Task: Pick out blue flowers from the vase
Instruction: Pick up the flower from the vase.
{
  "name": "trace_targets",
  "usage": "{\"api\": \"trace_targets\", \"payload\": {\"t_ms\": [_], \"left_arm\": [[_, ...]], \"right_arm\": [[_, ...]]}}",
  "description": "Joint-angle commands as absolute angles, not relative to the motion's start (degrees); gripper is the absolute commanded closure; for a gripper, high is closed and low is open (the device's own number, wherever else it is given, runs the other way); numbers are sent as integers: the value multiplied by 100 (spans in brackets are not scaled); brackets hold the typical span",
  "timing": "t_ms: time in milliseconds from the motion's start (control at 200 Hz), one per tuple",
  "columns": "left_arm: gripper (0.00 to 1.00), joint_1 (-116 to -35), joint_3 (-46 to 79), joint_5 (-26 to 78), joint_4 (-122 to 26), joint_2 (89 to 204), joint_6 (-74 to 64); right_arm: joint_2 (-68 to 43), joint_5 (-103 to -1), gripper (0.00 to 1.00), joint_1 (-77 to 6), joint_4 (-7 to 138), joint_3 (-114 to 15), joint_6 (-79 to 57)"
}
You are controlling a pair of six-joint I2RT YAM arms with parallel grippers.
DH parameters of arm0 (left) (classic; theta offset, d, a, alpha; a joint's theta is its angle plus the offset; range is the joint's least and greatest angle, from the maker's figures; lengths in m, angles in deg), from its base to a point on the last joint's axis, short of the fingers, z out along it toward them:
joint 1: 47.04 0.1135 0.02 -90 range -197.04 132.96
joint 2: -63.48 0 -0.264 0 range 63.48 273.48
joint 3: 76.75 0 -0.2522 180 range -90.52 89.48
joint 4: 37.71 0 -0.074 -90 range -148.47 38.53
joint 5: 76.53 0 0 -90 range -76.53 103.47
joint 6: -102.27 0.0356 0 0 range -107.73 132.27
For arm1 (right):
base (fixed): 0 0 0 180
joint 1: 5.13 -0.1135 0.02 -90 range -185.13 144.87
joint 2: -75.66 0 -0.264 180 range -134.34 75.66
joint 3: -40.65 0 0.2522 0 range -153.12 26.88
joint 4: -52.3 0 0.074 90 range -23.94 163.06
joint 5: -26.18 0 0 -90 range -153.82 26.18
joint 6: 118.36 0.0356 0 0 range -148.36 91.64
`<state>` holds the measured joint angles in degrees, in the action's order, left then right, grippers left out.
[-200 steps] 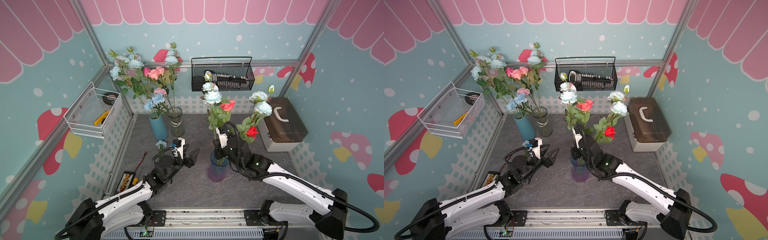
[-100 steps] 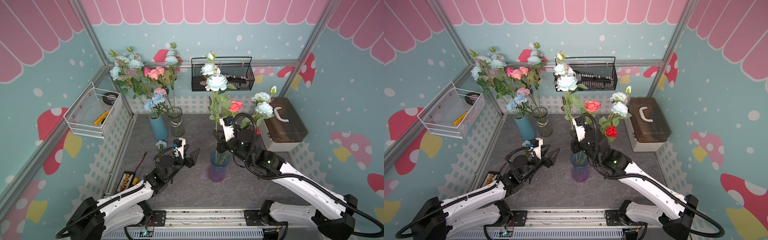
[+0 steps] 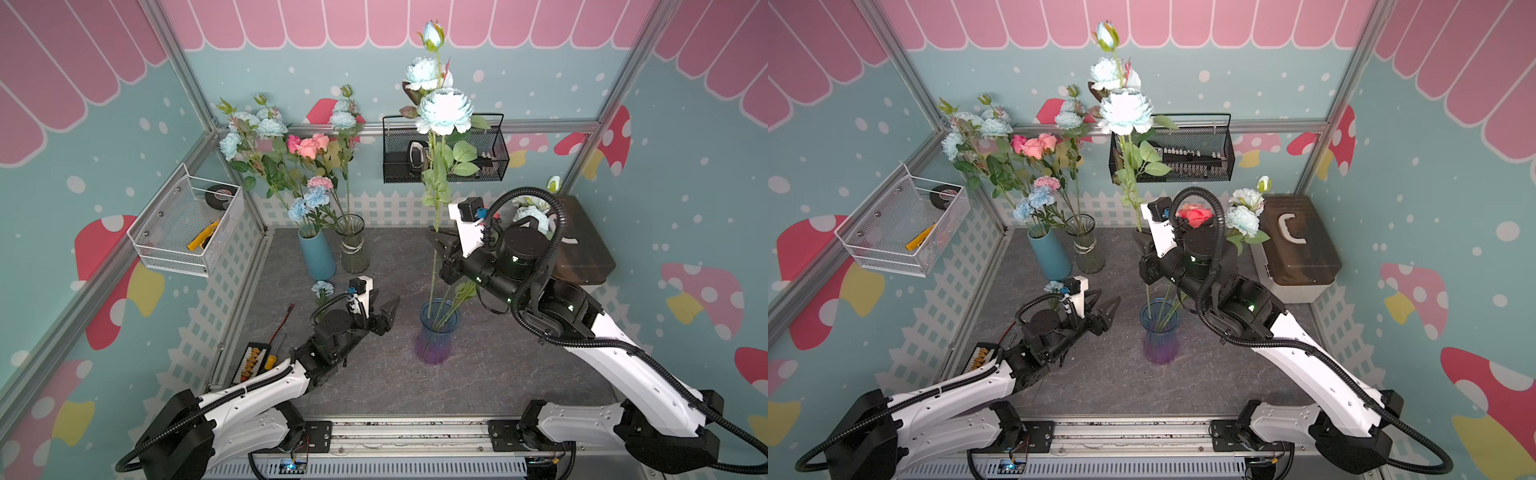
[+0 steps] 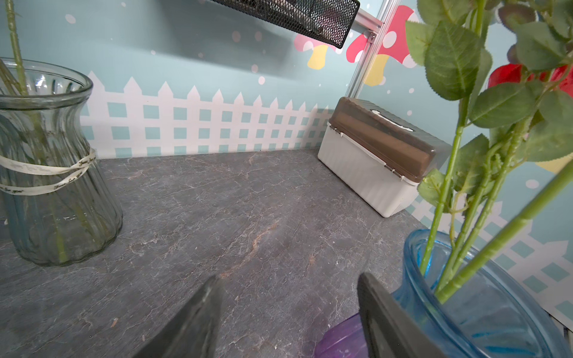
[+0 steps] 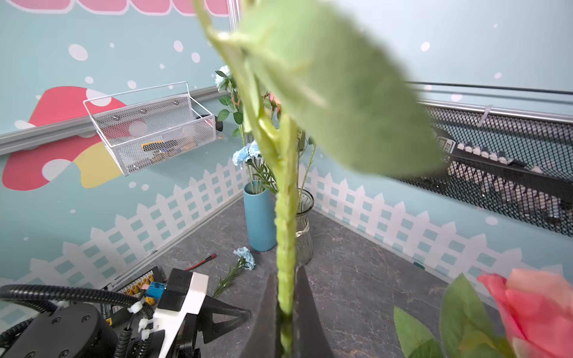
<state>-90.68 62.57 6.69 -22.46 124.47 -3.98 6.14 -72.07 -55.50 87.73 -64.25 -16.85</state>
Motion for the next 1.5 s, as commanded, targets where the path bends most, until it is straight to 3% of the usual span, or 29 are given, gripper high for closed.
{"api": "trace_targets", "payload": {"t_ms": [0, 375, 680, 1016, 1251, 1496], "left_arm": [[31, -9095, 6233, 551, -2087, 12458, -399], [31, -9090, 6221, 194, -2257, 12483, -399], [31, -8892, 6231, 45, -2747, 11978, -510], [27, -8224, 5010, 2084, -4721, 10406, -777], [21, -8220, 4020, 3676, -5161, 10590, -996], [22, -8204, 3794, 4323, -5011, 11250, -1088]], "right_arm": [[452, -6901, 100, -5608, 9011, -6851, -1937], [61, -6273, 100, -5610, 9278, -7938, -2107], [13, -5781, 100, -5610, 9112, -7700, -1872], [342, -5785, 100, -5610, 8667, -6630, -1513], [473, -5523, 100, -5610, 8254, -6030, -1220], [527, -5177, 100, -5602, 8057, -5903, -1112]]}}
